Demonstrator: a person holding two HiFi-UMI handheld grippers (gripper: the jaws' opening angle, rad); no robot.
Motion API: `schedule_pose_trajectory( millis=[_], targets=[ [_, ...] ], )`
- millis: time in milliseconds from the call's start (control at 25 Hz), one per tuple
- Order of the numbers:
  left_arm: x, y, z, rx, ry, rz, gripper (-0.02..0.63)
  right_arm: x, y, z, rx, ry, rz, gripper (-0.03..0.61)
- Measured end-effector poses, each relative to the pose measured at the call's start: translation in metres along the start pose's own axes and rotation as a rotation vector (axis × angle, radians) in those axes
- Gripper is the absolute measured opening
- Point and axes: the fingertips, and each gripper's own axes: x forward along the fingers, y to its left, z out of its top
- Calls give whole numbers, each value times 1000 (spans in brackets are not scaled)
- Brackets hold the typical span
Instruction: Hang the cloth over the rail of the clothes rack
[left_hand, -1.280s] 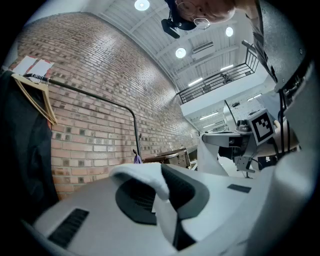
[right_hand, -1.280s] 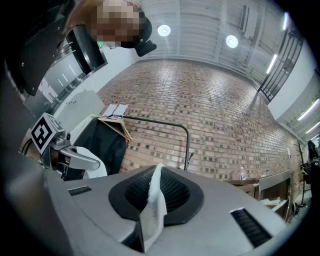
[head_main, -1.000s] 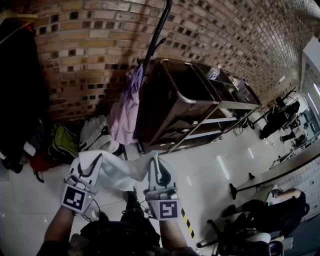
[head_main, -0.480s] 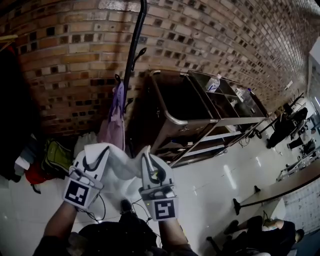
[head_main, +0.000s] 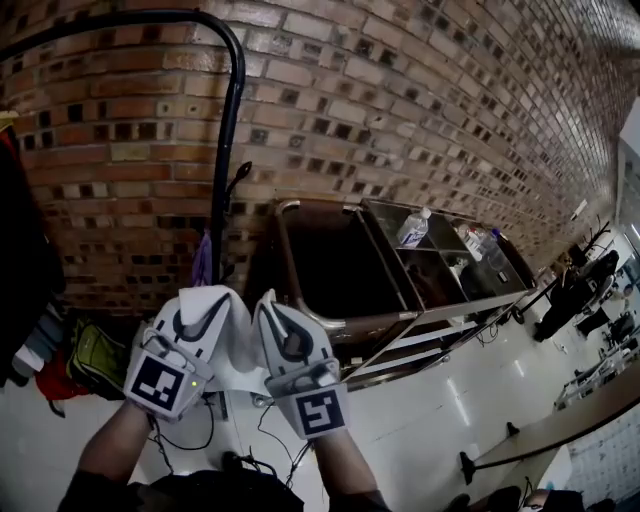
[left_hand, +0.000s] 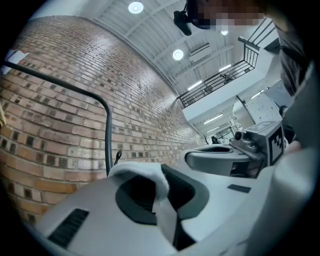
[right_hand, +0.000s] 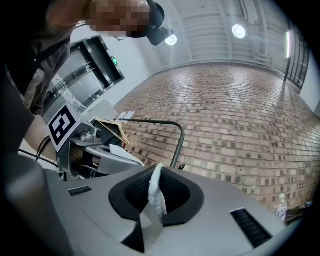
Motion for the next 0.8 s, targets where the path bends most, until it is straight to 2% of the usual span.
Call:
schedule_pose_trajectory(
  millis=[120, 360, 560, 800],
  targets=[
    [39, 17, 13, 14, 17, 20, 37, 26, -36, -4, 21, 3, 19, 44],
    [104, 48, 47, 63, 16, 64, 37, 77, -105, 14, 57, -63, 37, 44],
    [156, 71, 79, 59, -17, 35, 37, 112, -154, 31, 33, -120, 11, 44],
    [196, 91, 109, 17, -68, 4, 35, 147, -198, 43, 62, -179, -19, 44]
  ],
)
